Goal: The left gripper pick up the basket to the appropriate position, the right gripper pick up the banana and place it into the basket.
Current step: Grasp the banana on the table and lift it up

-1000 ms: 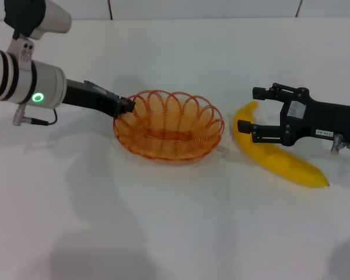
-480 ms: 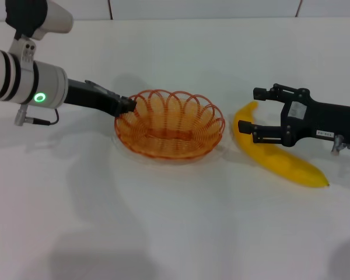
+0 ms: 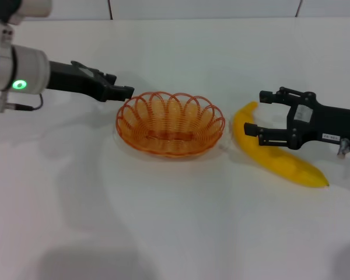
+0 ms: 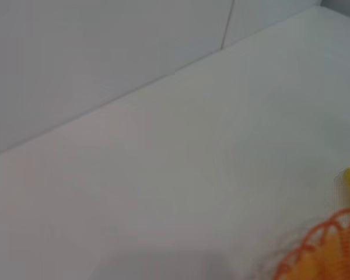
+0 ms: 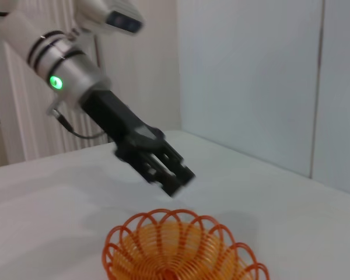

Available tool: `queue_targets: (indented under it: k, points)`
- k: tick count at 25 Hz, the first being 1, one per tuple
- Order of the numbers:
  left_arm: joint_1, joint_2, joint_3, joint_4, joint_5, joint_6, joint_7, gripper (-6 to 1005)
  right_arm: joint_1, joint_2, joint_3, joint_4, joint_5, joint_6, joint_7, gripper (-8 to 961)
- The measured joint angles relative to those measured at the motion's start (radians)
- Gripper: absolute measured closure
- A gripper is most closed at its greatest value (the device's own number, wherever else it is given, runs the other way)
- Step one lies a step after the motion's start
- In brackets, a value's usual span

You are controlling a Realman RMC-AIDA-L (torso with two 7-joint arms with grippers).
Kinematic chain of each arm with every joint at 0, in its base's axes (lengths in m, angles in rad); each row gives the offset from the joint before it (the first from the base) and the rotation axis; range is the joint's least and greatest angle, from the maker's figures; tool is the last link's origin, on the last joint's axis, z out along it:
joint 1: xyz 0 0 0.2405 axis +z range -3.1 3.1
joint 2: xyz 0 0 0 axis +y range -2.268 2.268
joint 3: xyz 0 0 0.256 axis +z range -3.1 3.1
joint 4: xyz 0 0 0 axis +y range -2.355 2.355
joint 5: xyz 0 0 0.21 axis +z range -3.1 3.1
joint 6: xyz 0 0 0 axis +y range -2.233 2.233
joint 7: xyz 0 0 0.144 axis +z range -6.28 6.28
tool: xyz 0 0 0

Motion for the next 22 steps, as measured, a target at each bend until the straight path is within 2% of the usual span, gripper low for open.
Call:
queue_targets:
  k: [4,6,7,8,9,12,13,17,18,19,22]
  points:
    - [0.134,-0.001,0.011,0.169,-0.144,0.177,0.167,517,-0.014,-0.004,0.001,0.0,0.027,0.0,0.0,144]
    - [0.252,0.001,0.012,0.252,-0.279,0.256,0.283,472,-0.018,-0.005,0.001,0.0,0.04,-0.001,0.0,145]
    - [0.252,0.001,0.012,0.252,-0.279,0.256,0.283,449,-0.023,-0.005,0.001,0.0,0.043,-0.003,0.0,145]
    - [0.291,0.002,0.011,0.268,-0.318,0.274,0.317,427,-0.026,-0.006,0.001,0.0,0.046,-0.004,0.0,145]
    - [0.383,0.004,0.012,0.29,-0.389,0.303,0.388,385,-0.029,-0.006,0.001,0.0,0.048,-0.006,0.0,146]
    - [0.465,0.003,0.012,0.272,-0.416,0.314,0.465,259,-0.037,-0.009,0.001,-0.001,0.049,-0.006,0.0,147]
    - [0.485,0.002,0.012,0.257,-0.424,0.315,0.501,217,-0.04,-0.01,0.0,-0.002,0.049,-0.006,0.0,147]
    - [0.53,0.002,0.012,0.142,-0.481,0.32,0.695,223,-0.056,-0.016,-0.006,-0.002,0.041,-0.009,0.0,149]
    - [0.534,0.002,0.012,0.073,-0.498,0.327,0.798,225,-0.063,-0.02,-0.01,-0.001,0.038,-0.011,0.0,149]
    - [0.534,0.002,0.012,0.073,-0.498,0.327,0.798,225,-0.067,-0.023,-0.014,-0.001,0.034,-0.012,0.0,149]
    - [0.534,0.0,0.013,-0.023,-0.517,0.335,0.907,224,-0.075,-0.028,-0.032,-0.006,-0.014,-0.012,0.004,150]
